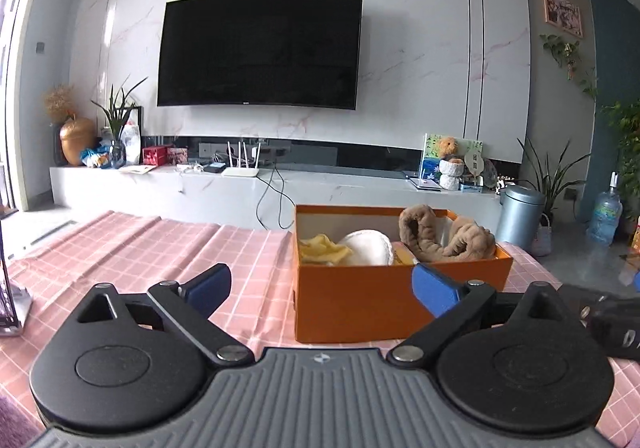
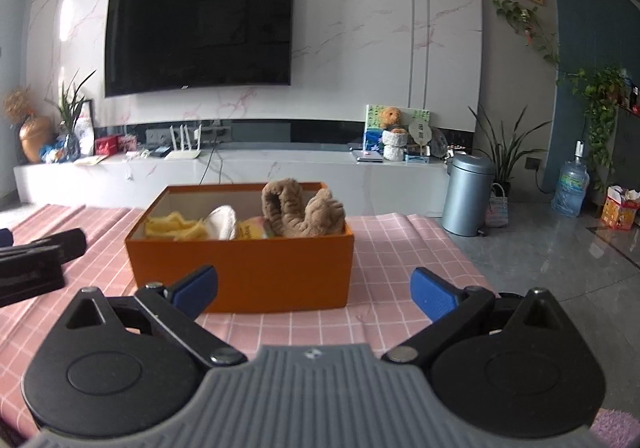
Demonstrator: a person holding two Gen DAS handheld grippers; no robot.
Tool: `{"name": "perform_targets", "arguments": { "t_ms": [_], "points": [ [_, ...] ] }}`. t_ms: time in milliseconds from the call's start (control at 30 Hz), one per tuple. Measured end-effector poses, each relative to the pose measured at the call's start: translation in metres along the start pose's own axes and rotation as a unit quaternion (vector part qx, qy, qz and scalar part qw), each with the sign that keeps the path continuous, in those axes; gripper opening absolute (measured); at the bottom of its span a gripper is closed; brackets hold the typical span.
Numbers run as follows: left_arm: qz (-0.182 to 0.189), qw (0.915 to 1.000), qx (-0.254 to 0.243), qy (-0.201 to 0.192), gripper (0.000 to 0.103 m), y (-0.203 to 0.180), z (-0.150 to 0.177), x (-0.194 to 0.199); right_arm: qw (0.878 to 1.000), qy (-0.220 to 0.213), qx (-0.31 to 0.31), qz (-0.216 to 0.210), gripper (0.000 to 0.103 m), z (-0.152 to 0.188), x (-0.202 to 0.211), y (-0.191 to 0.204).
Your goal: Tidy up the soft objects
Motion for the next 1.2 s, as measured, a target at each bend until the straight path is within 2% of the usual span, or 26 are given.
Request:
{"name": "perform_targets", "arguments": {
  "t_ms": [233, 433, 733, 1200],
  "points": [
    [0.011, 0.9989, -0.038, 0.024, 0.103, -0.011, 0.021, 0.001, 1.000, 0.022, 0.011, -0.001, 0.101, 0.017, -0.003, 0.004],
    [0.008, 0.9983, -0.046, 0.034, 0.103, -0.015, 0.030, 0.003, 1.000, 0.026, -0.008, 0.014, 0.101, 0.020, -0.005, -0.007],
    [-0.005, 0.9984, -0.045, 0.034, 0.103, -0.011, 0.027, 0.003, 0.999, 0.038, -0.021, 0.019, 0.101, 0.027, -0.010, -0.014],
    [-0.004, 0.9980, -0.052, 0.036, 0.103, -0.011, 0.027, 0.003, 0.999, 0.042, -0.026, 0.019, 0.101, 0.028, -0.012, -0.015]
  ]
}}
Point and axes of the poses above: each gripper's, at about its wrist camera, not at the fingertips, and x roughly against the way its jaws point, y to its left, z to its underside, the point moved 8 cm from there along -x, roughly the way its jaws point, and after that the axes turned 4 degrees about -z, right-handed, at the moved point
